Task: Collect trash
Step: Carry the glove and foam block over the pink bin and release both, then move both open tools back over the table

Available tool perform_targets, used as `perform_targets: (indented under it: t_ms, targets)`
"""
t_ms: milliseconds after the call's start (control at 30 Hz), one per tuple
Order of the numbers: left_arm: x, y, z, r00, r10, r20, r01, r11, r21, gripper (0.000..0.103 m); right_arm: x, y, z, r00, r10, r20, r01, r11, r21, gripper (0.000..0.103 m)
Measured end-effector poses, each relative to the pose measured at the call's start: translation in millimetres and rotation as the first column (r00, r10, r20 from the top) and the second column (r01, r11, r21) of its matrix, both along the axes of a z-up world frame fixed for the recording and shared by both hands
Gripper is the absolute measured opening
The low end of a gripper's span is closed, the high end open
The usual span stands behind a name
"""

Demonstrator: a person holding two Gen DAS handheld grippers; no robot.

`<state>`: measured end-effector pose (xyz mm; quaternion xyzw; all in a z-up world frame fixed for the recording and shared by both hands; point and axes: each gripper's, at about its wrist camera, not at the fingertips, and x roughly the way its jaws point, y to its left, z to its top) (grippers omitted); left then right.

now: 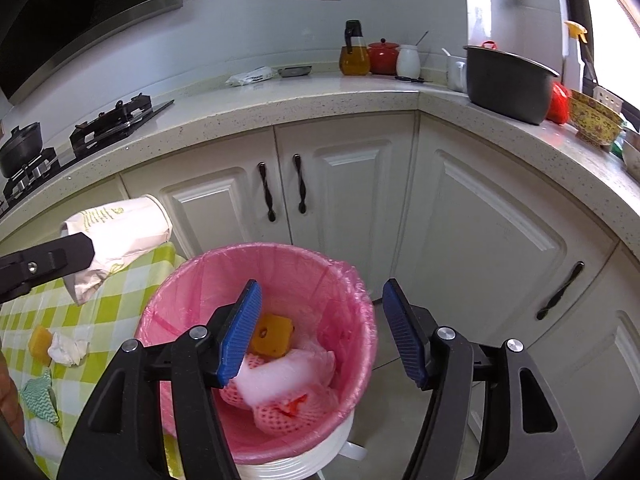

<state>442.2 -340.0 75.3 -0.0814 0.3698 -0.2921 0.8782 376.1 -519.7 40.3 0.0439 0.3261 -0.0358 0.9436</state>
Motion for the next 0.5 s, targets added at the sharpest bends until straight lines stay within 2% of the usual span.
perform_targets:
  t_ms: [100, 133, 167, 333, 500]
  targets:
    - [3.9, -8.6, -4.1, 1.000, -0.013, -0.007, 0.013, 1.000, 0.002, 0.042, -10.8, -7.4, 3.0, 1.000, -0.014, 0.011, 0.014, 1.000, 0.001, 0.065]
    - [4.9, -11.8, -5.2, 1.000, -0.021, -0.009, 0.021, 1.000, 0.006, 0.047, -14.7, -10.7, 4.3, 1.000, -0.023, 0.015, 0.023, 1.000, 0.004, 0.066]
    - [6.4, -14.7, -6.5, 1.000, -0.022, -0.011, 0.022, 1.000, 0.016, 0.057, -17.9, -13.2, 5.1, 0.999, -0.030, 0.017, 0.030, 1.000, 0.008, 0.066]
    - [3.1, -16.4, -4.2, 1.000, -0.022, -0.002, 0.022, 1.000, 0.022, 0.058, -32.0, -19.3, 6.7, 0.999, -0.043, 0.022, 0.042, 0.999, 0.012, 0.066]
    - [-12.5, 4.0, 2.0, 1.000, -0.003, 0.014, 0.003, 1.000, 0.020, 0.058, -44.2, -14.5, 5.9, 0.999, -0.036, 0.026, 0.035, 0.999, 0.021, 0.068]
